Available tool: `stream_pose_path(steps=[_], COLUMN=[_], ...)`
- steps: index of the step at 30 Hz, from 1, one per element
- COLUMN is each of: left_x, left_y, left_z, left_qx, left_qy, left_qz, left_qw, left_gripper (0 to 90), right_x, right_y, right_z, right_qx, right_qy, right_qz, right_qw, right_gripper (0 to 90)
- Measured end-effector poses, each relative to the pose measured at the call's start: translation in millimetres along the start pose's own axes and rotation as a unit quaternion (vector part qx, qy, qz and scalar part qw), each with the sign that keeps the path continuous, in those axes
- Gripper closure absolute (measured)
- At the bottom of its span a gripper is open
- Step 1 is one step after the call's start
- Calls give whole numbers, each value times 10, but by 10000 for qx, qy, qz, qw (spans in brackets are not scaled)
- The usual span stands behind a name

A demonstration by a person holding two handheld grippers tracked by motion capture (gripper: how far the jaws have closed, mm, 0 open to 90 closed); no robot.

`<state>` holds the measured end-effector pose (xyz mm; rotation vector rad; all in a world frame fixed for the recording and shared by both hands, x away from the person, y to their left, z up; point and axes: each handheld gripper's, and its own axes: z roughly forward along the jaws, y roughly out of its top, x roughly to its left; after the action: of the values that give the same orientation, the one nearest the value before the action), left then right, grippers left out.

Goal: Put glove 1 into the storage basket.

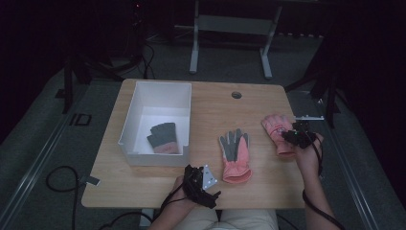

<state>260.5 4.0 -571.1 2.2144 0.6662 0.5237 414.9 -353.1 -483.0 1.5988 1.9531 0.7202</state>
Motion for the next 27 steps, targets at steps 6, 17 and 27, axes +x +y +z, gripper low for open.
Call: stream_pose_path(steps=[6, 17, 27], left_x=[3, 6, 5], left_y=[-4, -8, -5], left_z=[-2, -1, -1], left_qx=[4, 10, -5], left_qy=[-1, -16, -44], left_qz=[3, 22, 12], left_qw=[10000, 10000, 10000], left_gripper=[12, 12, 12], right_x=[-163, -222, -161], right_y=[164, 226, 203], right_z=[220, 617, 630], right_qx=[170, 849, 816], right_qy=[-116, -149, -147], right_qz=[5, -88, -110], right_qw=[9998, 9962, 9965], right_gripper=[634, 611, 851])
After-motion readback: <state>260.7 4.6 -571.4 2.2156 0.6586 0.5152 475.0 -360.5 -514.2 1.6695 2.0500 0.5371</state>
